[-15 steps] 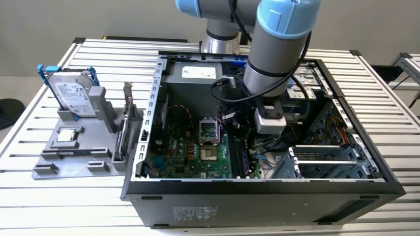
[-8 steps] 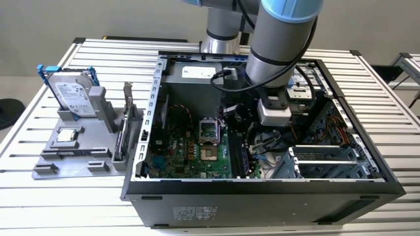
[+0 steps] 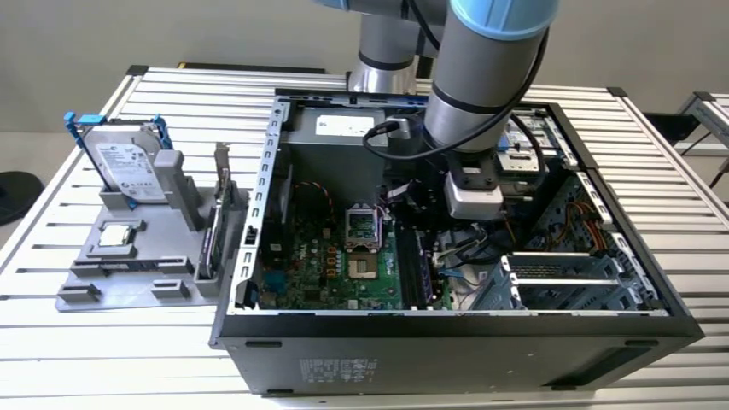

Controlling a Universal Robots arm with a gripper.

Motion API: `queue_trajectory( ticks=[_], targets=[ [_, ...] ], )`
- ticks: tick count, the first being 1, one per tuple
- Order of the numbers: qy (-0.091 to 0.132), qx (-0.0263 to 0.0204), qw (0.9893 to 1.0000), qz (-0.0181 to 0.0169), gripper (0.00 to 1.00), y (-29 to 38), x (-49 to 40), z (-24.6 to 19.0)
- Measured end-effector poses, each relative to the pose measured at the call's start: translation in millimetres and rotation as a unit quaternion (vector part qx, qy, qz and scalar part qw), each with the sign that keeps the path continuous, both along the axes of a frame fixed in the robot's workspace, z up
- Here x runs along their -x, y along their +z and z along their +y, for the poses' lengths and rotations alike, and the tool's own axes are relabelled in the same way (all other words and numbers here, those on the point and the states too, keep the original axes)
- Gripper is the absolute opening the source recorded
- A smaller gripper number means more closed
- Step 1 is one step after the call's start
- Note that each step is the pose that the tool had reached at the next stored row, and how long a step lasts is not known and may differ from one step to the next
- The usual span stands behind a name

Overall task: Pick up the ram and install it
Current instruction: 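Insert the ram into the slot, then press down the ram until it locks into place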

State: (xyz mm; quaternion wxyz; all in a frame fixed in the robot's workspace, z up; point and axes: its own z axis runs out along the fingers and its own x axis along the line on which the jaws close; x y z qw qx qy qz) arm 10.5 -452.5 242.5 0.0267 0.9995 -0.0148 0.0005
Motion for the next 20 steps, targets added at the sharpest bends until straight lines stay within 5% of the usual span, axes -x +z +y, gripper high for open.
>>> queue_trajectory(
  ticks=[20],
  targets=[
    [0.006,0.0,1.0,0.0,0.0,0.0,3.6,0.0]
  ],
)
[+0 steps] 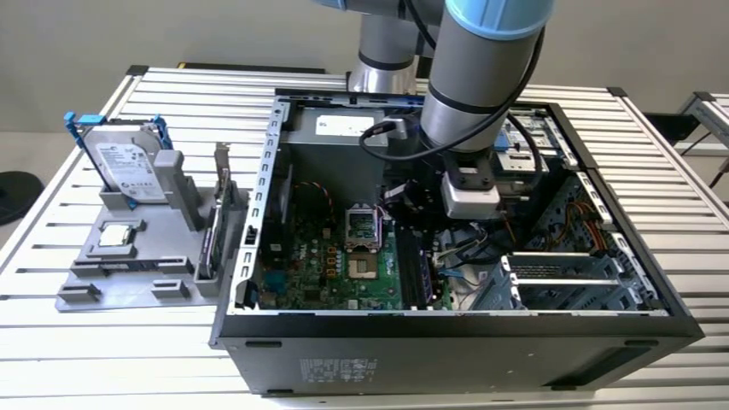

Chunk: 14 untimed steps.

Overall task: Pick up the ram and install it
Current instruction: 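Press down the ram until it locks into place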

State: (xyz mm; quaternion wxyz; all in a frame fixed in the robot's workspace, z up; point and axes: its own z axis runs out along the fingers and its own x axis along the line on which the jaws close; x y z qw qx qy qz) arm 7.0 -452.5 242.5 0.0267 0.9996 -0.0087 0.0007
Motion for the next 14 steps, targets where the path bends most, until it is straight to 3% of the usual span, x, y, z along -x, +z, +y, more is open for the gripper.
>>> queue_trajectory(
  ticks=[9,14],
  targets=[
    [0.021,0.0,0.9998,0.0,0.0,0.0,0.1,0.0],
    [0.047,0.0,0.9989,0.0,0.0,0.0,0.1,0.0]
  ],
)
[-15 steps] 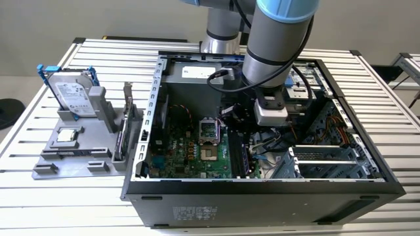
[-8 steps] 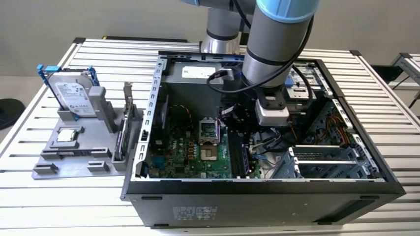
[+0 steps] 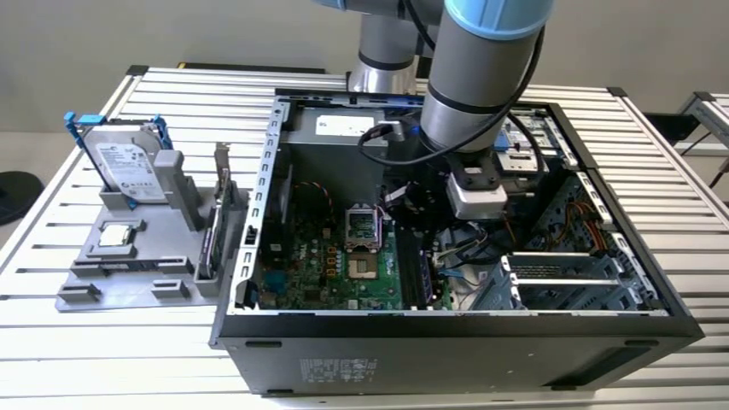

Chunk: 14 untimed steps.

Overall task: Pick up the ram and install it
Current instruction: 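Press down the ram until it locks into place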

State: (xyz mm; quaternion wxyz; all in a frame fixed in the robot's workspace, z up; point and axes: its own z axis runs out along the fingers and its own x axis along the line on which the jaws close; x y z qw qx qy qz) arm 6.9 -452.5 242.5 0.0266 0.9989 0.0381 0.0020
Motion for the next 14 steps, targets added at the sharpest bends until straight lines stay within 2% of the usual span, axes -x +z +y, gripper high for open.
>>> queue_trajectory(
  ticks=[5,14],
  targets=[
    [0.019,0.0,0.9998,0.0,0.0,0.0,0.0,0.0],
    [0.038,-0.0004,0.9993,0.0,0.0,-0.1,0.0,0.0]
  ],
)
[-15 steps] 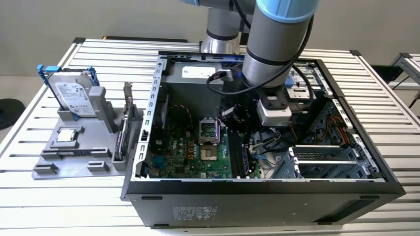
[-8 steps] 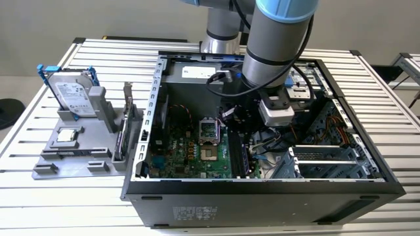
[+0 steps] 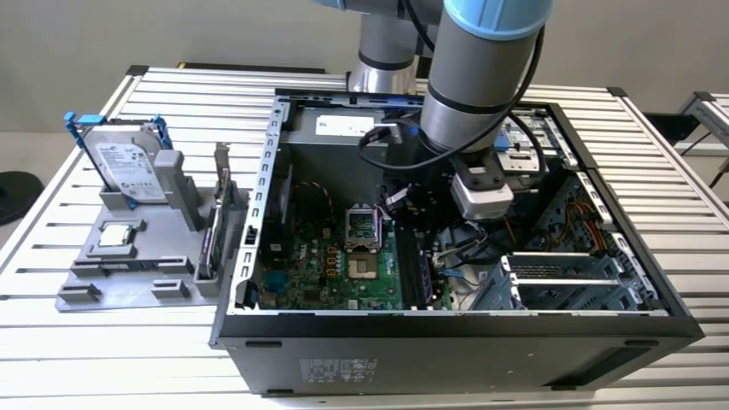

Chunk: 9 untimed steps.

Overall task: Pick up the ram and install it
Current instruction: 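Press down the ram until it locks into place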

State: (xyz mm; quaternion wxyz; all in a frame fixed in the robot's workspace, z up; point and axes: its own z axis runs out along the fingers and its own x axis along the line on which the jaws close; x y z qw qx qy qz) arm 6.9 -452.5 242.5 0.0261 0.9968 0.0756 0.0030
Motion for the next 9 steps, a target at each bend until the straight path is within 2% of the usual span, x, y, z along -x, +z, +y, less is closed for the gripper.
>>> queue_trajectory(
  ticks=[9],
  targets=[
    [0.019,-0.0002,0.9998,0.0,0.0,-0.1,0.0,0.0]
  ],
)
